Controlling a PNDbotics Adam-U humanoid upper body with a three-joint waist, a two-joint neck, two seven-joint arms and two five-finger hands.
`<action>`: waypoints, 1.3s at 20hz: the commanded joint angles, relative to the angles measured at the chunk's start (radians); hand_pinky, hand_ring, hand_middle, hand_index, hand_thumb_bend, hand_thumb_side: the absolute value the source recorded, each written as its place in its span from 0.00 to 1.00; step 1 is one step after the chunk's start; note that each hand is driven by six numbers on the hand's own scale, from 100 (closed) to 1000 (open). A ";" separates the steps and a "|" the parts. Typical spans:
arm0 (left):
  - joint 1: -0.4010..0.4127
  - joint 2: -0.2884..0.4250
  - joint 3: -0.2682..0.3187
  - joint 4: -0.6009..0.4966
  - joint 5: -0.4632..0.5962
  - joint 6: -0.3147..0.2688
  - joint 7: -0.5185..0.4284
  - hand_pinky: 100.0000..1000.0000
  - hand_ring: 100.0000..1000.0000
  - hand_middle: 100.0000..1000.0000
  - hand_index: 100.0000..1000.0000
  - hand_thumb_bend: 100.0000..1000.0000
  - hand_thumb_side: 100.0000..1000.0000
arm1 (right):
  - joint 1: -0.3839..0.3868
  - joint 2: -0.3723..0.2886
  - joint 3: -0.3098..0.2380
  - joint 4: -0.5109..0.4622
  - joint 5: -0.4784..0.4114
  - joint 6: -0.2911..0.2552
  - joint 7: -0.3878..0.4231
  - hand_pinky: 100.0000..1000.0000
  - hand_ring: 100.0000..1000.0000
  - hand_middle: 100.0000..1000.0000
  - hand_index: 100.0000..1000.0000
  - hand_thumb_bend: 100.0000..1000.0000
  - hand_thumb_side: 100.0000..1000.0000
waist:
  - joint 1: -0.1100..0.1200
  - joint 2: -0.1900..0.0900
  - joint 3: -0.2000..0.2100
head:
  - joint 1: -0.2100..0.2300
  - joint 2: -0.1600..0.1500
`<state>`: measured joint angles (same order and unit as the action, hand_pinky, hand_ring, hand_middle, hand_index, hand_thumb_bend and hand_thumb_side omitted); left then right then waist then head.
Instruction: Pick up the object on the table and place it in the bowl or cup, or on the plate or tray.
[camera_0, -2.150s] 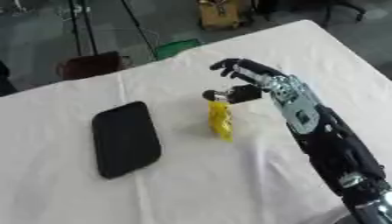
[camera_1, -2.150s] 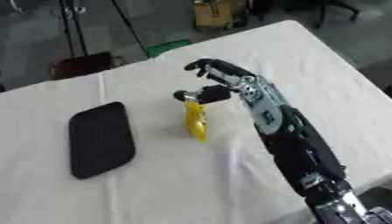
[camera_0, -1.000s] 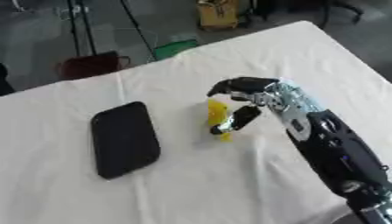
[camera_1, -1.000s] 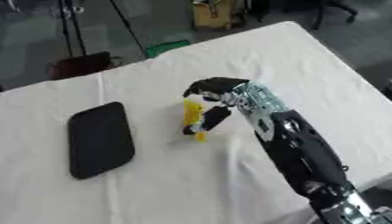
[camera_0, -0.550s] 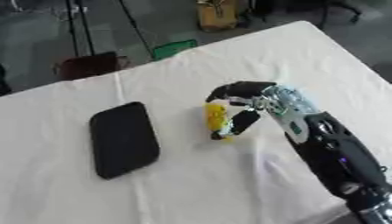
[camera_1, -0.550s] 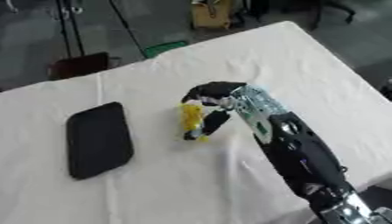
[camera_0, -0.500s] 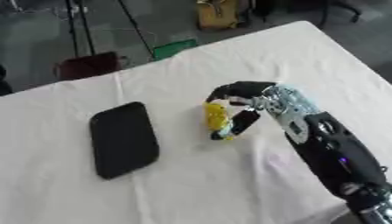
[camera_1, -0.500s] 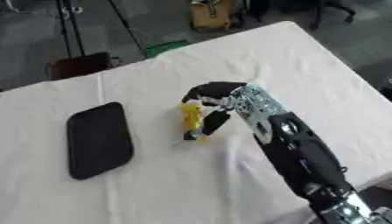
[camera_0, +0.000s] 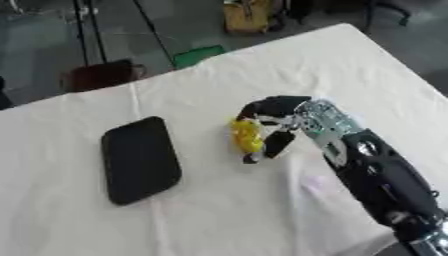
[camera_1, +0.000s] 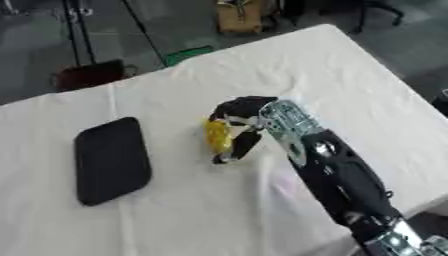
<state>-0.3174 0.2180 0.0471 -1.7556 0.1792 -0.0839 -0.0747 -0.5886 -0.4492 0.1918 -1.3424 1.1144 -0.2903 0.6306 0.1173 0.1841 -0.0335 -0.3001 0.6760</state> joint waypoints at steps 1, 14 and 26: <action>-0.013 0.019 0.006 -0.011 -0.001 -0.003 -0.001 0.64 0.82 0.88 0.86 0.30 1.00 | -0.012 -0.007 -0.002 -0.001 0.028 -0.003 -0.018 0.49 0.60 0.88 0.94 0.30 0.44 | -0.006 -0.015 0.001 | -0.002 -0.010; -0.012 0.020 0.005 -0.010 0.000 -0.003 -0.002 0.64 0.82 0.88 0.86 0.30 1.00 | -0.031 0.006 -0.005 -0.002 0.040 0.004 -0.097 0.34 0.43 0.83 0.89 0.00 0.16 | -0.006 -0.020 0.001 | -0.003 -0.012; -0.013 0.016 -0.004 -0.009 0.003 -0.002 -0.009 0.64 0.82 0.88 0.86 0.30 1.00 | -0.211 0.180 0.058 0.008 0.108 -0.057 -0.143 0.37 0.43 0.84 0.89 0.03 0.15 | -0.004 -0.032 0.010 | -0.015 -0.006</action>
<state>-0.3174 0.2180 0.0429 -1.7531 0.1795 -0.0859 -0.0797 -0.7739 -0.2946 0.2381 -1.3356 1.2058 -0.3339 0.4878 0.1183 0.1713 -0.0240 -0.3108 0.6760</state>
